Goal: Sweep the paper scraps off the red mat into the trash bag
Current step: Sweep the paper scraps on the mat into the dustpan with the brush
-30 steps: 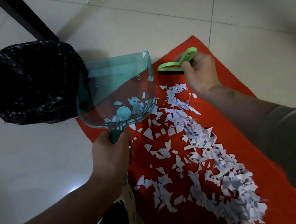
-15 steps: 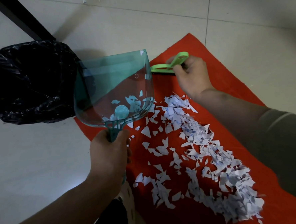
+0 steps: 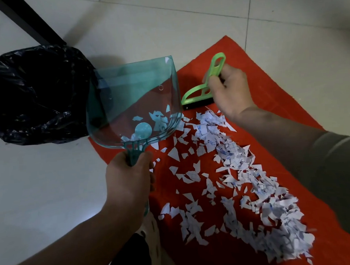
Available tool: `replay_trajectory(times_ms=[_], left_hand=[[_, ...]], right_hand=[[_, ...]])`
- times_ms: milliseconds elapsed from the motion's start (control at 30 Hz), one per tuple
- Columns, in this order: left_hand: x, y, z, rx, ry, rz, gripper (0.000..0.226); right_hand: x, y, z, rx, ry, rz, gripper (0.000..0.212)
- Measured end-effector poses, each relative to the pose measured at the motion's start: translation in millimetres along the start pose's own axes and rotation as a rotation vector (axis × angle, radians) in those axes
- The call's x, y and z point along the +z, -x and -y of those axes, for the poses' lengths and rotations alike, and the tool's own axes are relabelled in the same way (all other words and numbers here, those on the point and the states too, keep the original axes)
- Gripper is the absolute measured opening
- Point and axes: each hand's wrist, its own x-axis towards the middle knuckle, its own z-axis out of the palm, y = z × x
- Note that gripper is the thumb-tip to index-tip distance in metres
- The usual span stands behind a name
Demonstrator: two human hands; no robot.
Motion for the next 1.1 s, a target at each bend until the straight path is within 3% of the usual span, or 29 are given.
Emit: replay_trajectory(times_ms=[233, 533, 867, 1100], left_hand=[[2.8, 4.8, -1.4, -0.007, -0.007, 0.011, 0.016], [4.4, 8.1, 0.5, -0.006, -0.041, 0.043, 0.019], [4.8, 26.6, 8.8, 0.018, -0.051, 0.063, 0.017], [-4.5, 47.3, 27.2, 0.018, -0.008, 0.062, 0.015]], right_hand=[[-8.1, -0.7, -10.1, 0.026, 0.019, -0.159, 0.024], [-19.1, 35.8, -28.4, 0.025, 0.1, 0.096, 0.018], [-49.4, 33.8, -45.0, 0.184, 0.008, -0.192, 0.034], [-46.7, 58.0, -35.2, 0.255, 0.171, -0.004, 0.028]])
